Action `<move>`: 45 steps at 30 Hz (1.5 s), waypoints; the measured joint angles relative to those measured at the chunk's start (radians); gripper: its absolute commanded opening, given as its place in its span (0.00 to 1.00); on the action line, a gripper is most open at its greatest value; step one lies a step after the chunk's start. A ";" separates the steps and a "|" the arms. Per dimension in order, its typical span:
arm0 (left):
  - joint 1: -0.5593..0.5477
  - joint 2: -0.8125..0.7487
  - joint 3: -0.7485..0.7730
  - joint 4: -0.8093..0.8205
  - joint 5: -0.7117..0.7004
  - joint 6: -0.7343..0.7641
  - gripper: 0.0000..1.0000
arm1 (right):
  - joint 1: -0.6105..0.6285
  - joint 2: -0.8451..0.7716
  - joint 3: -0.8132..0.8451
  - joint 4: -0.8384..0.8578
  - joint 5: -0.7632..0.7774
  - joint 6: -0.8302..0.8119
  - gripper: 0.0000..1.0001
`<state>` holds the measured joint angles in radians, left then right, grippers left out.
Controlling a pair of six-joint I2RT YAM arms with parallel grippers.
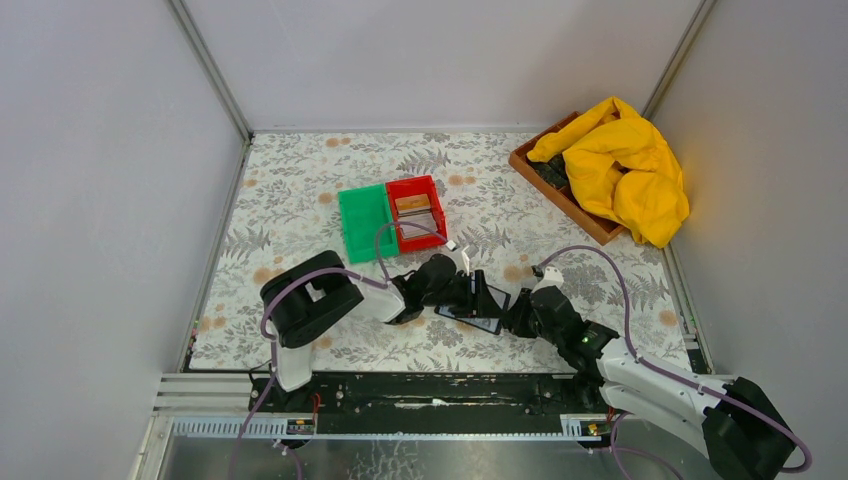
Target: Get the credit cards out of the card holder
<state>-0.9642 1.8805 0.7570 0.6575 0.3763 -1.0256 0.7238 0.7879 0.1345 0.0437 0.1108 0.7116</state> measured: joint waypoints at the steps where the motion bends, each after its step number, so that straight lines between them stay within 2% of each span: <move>1: 0.003 0.000 -0.001 0.000 0.003 0.003 0.58 | 0.000 0.000 0.000 -0.001 0.002 0.004 0.13; 26: 0.130 -0.077 -0.121 0.002 0.072 0.042 0.56 | 0.000 -0.004 0.000 -0.016 0.012 0.049 0.12; 28: 0.139 -0.078 -0.125 0.001 0.072 0.046 0.51 | 0.000 -0.004 0.000 -0.016 0.013 0.050 0.12; 33: 0.147 -0.078 -0.126 -0.003 0.069 0.057 0.31 | 0.000 -0.003 0.000 -0.016 0.013 0.052 0.12; 39: 0.150 -0.078 -0.127 -0.004 0.065 0.060 0.26 | 0.000 0.003 0.000 -0.014 0.013 0.053 0.11; 45: 0.160 -0.078 -0.142 0.000 0.061 0.053 0.12 | 0.000 0.005 0.001 -0.012 0.013 0.052 0.11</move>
<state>-0.8040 1.8023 0.6147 0.6579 0.4377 -0.9722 0.7235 0.7929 0.1352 0.0319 0.1234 0.7639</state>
